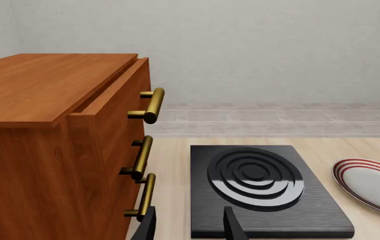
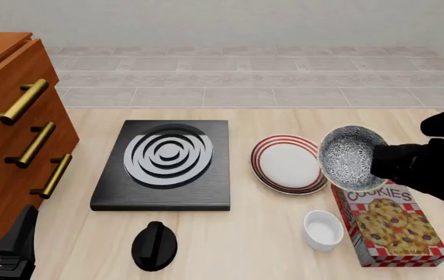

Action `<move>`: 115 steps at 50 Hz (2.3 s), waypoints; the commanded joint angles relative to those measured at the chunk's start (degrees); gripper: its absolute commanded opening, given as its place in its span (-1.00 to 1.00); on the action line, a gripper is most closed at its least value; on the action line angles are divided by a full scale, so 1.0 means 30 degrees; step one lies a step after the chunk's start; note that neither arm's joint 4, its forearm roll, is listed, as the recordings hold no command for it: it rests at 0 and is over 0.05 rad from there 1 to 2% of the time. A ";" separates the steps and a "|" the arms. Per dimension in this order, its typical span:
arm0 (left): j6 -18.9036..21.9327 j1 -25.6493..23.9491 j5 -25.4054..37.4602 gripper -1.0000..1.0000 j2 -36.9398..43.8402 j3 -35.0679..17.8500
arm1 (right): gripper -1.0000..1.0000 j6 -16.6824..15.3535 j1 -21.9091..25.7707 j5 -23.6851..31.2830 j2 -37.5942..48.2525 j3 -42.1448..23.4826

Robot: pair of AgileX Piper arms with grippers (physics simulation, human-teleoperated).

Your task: Pick the akita bowl next to the ramekin and place it on the plate.

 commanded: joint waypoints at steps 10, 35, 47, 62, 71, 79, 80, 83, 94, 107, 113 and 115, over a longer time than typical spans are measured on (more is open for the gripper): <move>0.0000 0.0000 0.0000 1.00 0.0000 0.0000 | -1.00 0.0135 -0.0432 -0.1232 0.1639 -0.1267; 0.0000 0.0000 0.0000 1.00 0.0000 0.0000 | -1.00 -0.0027 -0.1252 -0.2927 0.3660 -0.1867; 0.0000 0.0000 0.0000 1.00 0.0000 0.0000 | -1.00 0.0024 -0.1588 -0.4420 0.4930 -0.1546; 0.0000 0.0000 0.0000 1.00 0.0000 0.0000 | -1.00 0.0309 -0.1844 -0.5675 0.6385 -0.1825; 0.0000 0.0000 0.0000 1.00 0.0000 0.0000 | -1.00 0.0489 -0.1891 -0.6450 0.7354 -0.2008; 0.0000 0.0000 0.0000 1.00 0.0000 0.0000 | -1.00 0.0610 -0.1825 -0.7052 0.8251 -0.2307; 0.0000 0.0000 0.0000 1.00 0.0000 0.0000 | -1.00 0.0799 -0.1673 -0.7165 0.8341 -0.2263; 0.0000 0.0000 0.0000 1.00 0.0000 0.0000 | -1.00 0.0660 -0.1660 -0.7412 0.8705 -0.2254; 0.0000 0.0000 0.0000 1.00 0.0000 0.0000 | -1.00 0.0740 -0.1772 -0.7914 0.9892 -0.2828; 0.0000 0.0000 0.0000 1.00 0.0000 0.0000 | -1.00 0.0905 -0.1854 -0.8165 1.0976 -0.3747; 0.0000 0.0000 0.0000 1.00 0.0000 0.0000 | -1.00 0.0996 -0.1698 -0.8499 1.1437 -0.3787; 0.0000 0.0000 0.0000 1.00 0.0000 0.0000 | -1.00 0.1065 -0.1652 -0.8685 1.1573 -0.3738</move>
